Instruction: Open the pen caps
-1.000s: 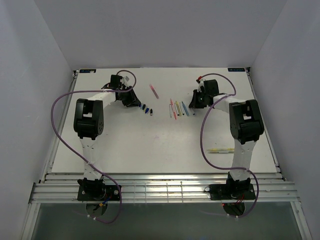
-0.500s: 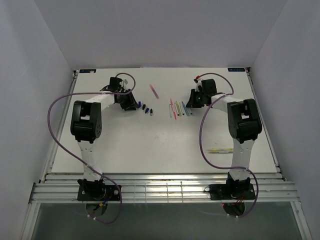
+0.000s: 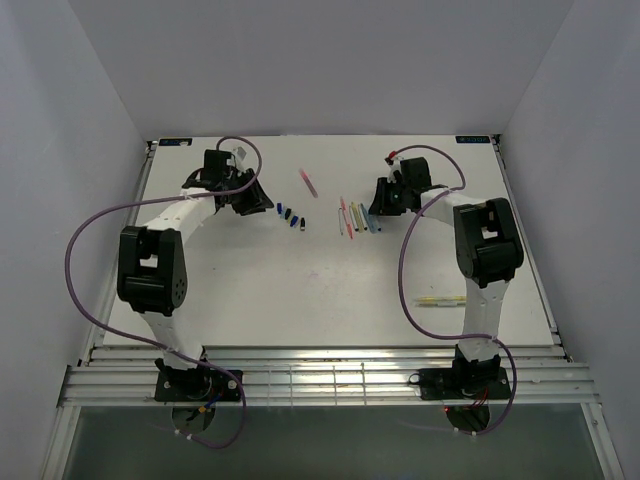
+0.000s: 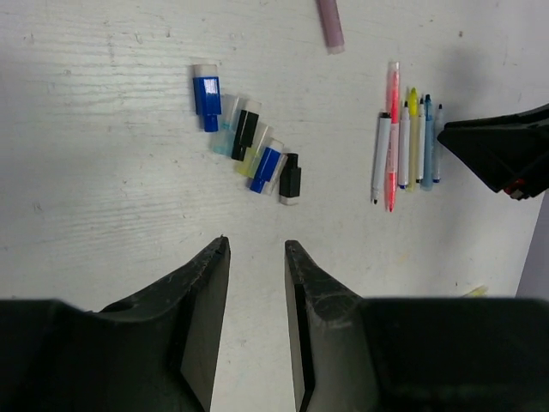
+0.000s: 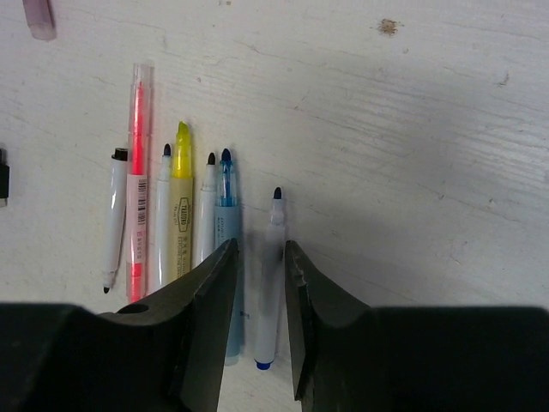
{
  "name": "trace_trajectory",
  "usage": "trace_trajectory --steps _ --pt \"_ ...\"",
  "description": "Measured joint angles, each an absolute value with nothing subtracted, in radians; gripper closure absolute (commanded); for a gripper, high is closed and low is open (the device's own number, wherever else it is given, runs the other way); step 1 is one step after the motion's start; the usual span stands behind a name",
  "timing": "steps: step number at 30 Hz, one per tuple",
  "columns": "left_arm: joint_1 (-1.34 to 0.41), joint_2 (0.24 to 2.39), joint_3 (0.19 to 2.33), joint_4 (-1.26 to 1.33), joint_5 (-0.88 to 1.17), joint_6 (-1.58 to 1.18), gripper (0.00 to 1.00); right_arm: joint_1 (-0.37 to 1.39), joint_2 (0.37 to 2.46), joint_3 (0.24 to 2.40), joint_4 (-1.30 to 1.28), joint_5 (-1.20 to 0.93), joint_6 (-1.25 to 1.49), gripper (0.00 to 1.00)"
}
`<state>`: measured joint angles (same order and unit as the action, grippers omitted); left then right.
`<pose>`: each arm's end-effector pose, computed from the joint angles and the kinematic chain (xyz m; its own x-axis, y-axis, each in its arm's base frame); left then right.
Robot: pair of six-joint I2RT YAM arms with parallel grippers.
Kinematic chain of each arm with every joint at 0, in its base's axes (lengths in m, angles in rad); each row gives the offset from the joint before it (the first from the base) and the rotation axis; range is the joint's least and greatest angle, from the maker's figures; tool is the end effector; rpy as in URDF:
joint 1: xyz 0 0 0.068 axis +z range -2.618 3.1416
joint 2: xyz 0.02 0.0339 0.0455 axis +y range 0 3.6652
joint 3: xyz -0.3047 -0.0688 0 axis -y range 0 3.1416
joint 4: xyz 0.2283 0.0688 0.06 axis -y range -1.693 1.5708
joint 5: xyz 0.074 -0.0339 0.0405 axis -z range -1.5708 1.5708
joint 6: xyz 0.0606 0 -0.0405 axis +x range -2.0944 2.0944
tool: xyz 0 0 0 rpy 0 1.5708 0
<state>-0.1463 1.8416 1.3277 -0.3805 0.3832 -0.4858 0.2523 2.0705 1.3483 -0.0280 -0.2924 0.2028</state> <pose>0.4036 -0.0824 0.2456 -0.8535 -0.3120 -0.4174 -0.0359 0.8343 -0.5501 0.4542 0.1351 0.1850 -0.7359 0.0094 -0.6770 -0.3012 0.8910 0.3398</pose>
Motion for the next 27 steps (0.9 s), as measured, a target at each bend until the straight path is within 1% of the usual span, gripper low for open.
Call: trace_trajectory --steps 5,7,10,11,16,20,23,27 --pt "-0.146 1.745 1.283 -0.371 0.386 -0.486 0.56 0.265 2.057 1.353 -0.029 -0.282 0.202 0.62" --pt "-0.146 1.710 1.269 -0.368 0.391 -0.486 0.56 0.275 2.057 1.372 -0.031 -0.273 0.200 0.59" --pt "-0.146 1.656 1.254 -0.365 0.404 -0.486 0.55 0.301 2.057 1.424 -0.046 -0.250 0.190 0.52" --pt "-0.146 1.639 1.250 -0.365 0.407 -0.486 0.55 0.313 2.061 1.452 -0.052 -0.244 0.183 0.49" --pt "-0.146 1.566 1.224 -0.353 0.422 -0.486 0.55 0.384 2.123 1.638 -0.073 -0.218 0.141 0.43" --pt "-0.146 1.537 1.193 -0.340 0.435 -0.486 0.55 0.445 2.247 1.835 -0.105 -0.199 0.096 0.30" --pt "-0.146 1.525 1.156 -0.331 0.439 -0.486 0.55 0.482 2.325 1.928 -0.138 -0.178 0.068 0.28" --pt "-0.146 1.517 1.105 -0.328 0.449 -0.486 0.55 0.519 2.414 2.031 -0.192 -0.155 0.046 0.28"
